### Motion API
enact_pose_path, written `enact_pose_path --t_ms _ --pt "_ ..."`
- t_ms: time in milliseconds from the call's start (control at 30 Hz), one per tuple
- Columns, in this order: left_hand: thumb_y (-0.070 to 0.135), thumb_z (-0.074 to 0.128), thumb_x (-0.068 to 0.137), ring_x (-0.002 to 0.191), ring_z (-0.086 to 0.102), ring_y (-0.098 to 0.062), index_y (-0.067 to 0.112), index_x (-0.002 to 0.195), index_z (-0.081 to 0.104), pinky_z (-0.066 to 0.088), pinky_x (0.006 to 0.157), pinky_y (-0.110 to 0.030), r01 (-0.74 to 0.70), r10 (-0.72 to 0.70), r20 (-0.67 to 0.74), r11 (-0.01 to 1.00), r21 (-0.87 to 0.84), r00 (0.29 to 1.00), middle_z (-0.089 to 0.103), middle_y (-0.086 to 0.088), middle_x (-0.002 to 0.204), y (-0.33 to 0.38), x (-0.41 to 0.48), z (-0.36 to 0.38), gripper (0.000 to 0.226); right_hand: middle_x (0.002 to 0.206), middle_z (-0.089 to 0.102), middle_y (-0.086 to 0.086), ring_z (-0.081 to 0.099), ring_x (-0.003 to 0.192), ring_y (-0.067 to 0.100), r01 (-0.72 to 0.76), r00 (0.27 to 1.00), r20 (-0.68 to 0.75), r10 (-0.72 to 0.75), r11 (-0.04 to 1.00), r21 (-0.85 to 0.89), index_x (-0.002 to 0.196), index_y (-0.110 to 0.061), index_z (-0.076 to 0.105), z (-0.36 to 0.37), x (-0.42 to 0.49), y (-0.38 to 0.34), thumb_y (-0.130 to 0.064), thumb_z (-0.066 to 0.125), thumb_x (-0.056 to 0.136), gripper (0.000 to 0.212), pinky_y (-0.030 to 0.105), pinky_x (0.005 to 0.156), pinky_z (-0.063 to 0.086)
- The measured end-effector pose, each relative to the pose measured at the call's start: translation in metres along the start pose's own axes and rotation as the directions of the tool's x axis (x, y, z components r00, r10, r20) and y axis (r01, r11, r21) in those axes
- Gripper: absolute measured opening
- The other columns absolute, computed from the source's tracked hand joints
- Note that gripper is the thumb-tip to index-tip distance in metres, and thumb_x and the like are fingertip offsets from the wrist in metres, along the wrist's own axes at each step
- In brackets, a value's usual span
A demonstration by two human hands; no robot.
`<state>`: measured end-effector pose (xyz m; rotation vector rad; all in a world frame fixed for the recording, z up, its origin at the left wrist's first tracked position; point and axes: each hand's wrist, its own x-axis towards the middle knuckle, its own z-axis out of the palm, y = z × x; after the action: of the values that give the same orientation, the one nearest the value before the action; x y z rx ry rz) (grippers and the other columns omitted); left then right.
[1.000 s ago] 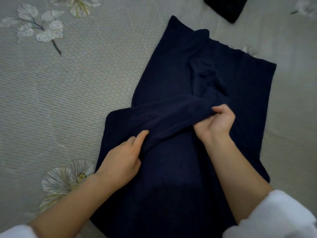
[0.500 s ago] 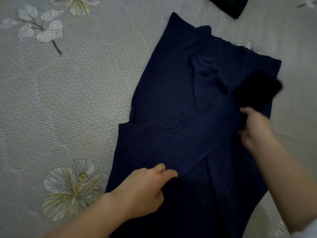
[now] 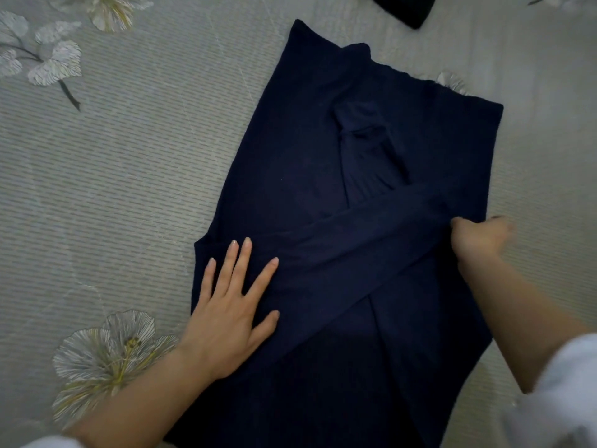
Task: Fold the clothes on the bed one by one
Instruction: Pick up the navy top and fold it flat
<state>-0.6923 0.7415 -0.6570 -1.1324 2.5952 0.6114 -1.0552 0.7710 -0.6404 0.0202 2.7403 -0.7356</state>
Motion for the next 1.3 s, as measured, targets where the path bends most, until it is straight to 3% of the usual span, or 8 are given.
enact_pose_path --t_ms 67,167,267,500,733,900,1200,1300 --pt "0.058 0.021 0.092 0.147 -0.016 -0.022 0.029 0.153 0.001 -0.012 0.116 -0.042 0.005 -0.007 -0.086 1.000 -0.025 0.996 -0.012 -0.009 0.160 0.004 0.013 -0.004 0.070 0.144 0.034 0.019 0.032 0.132 0.036 0.265 0.957 -0.031 -0.290 0.910 -0.320 0.139 -0.005 0.032 -0.001 -0.005 -0.006 -0.020 0.063 0.083 0.066 0.050 0.108 0.029" --pt "0.057 0.017 0.094 0.146 -0.016 -0.021 0.028 0.153 0.001 -0.013 0.116 -0.040 0.022 -0.031 -0.182 0.998 -0.051 0.983 -0.012 -0.009 0.160 0.004 0.049 -0.013 0.068 0.154 0.023 0.013 0.022 0.140 0.030 0.698 0.712 0.227 -0.664 0.636 -0.330 0.147 -0.011 0.027 0.016 -0.027 -0.024 -0.027 0.056 0.090 0.066 0.047 0.111 0.021" --pt "0.058 0.010 0.094 0.146 -0.016 -0.021 0.026 0.153 0.002 -0.014 0.115 -0.038 0.074 -0.079 -0.254 0.997 -0.028 0.964 -0.009 -0.012 0.160 -0.003 0.099 -0.023 0.067 0.161 0.009 0.003 0.006 0.148 0.022 0.877 0.480 0.558 -0.677 0.384 -0.290 0.152 -0.020 0.017 0.042 -0.039 -0.039 -0.036 0.039 0.099 0.060 0.043 0.117 0.012" --pt "0.051 0.018 0.098 0.148 -0.004 -0.022 0.031 0.153 0.013 -0.002 0.119 -0.044 0.214 -0.250 -0.321 0.966 -0.143 0.913 0.001 -0.008 0.161 -0.037 0.162 -0.036 0.058 0.117 0.055 -0.001 0.043 0.112 0.017 0.875 0.482 0.357 -0.800 0.417 -0.247 0.111 -0.018 0.061 0.069 -0.020 -0.104 -0.034 0.047 0.092 0.029 0.034 0.091 0.023" --pt "0.046 0.025 0.094 0.148 0.000 -0.015 0.022 0.152 0.017 -0.004 0.120 -0.035 0.231 -0.289 -0.316 0.950 -0.208 0.904 0.007 -0.005 0.161 -0.033 0.162 -0.044 0.064 0.103 0.063 0.002 0.058 0.090 0.013 0.842 0.458 0.452 -0.765 0.537 0.055 0.122 -0.007 0.058 0.125 -0.011 -0.228 -0.022 0.041 0.099 0.033 0.034 0.085 0.050" --pt "0.046 0.026 0.093 0.148 -0.004 -0.015 0.016 0.153 0.014 -0.004 0.120 -0.034 0.254 -0.317 -0.291 0.938 -0.237 0.903 0.002 -0.006 0.161 -0.034 0.163 -0.044 0.068 0.131 0.056 0.012 0.053 0.118 0.026 0.878 0.416 0.537 -0.734 0.477 -0.028 0.132 -0.002 0.047 0.173 -0.007 -0.282 -0.024 0.040 0.101 0.039 0.032 0.090 0.042" --pt "0.044 0.029 0.093 0.148 -0.001 -0.017 0.014 0.152 0.015 -0.002 0.120 -0.034 0.264 -0.315 -0.284 0.943 -0.202 0.906 0.006 -0.008 0.160 -0.037 0.164 -0.043 0.067 0.100 0.057 0.001 0.053 0.088 0.010 0.887 0.388 0.413 -0.824 0.455 0.075 0.118 -0.010 0.057 0.216 -0.018 -0.310 -0.018 0.047 0.098 0.024 0.026 0.080 0.047" --pt "0.044 0.028 0.093 0.148 -0.001 -0.017 0.013 0.152 0.014 -0.002 0.120 -0.034 0.250 -0.305 -0.297 0.945 -0.210 0.905 0.006 -0.008 0.161 -0.037 0.165 -0.042 0.067 0.122 0.053 0.002 0.050 0.109 0.013 0.895 0.346 0.492 -0.799 0.438 0.082 0.141 -0.016 0.039 0.209 -0.034 -0.289 -0.023 0.051 0.096 0.047 0.028 0.093 0.044"
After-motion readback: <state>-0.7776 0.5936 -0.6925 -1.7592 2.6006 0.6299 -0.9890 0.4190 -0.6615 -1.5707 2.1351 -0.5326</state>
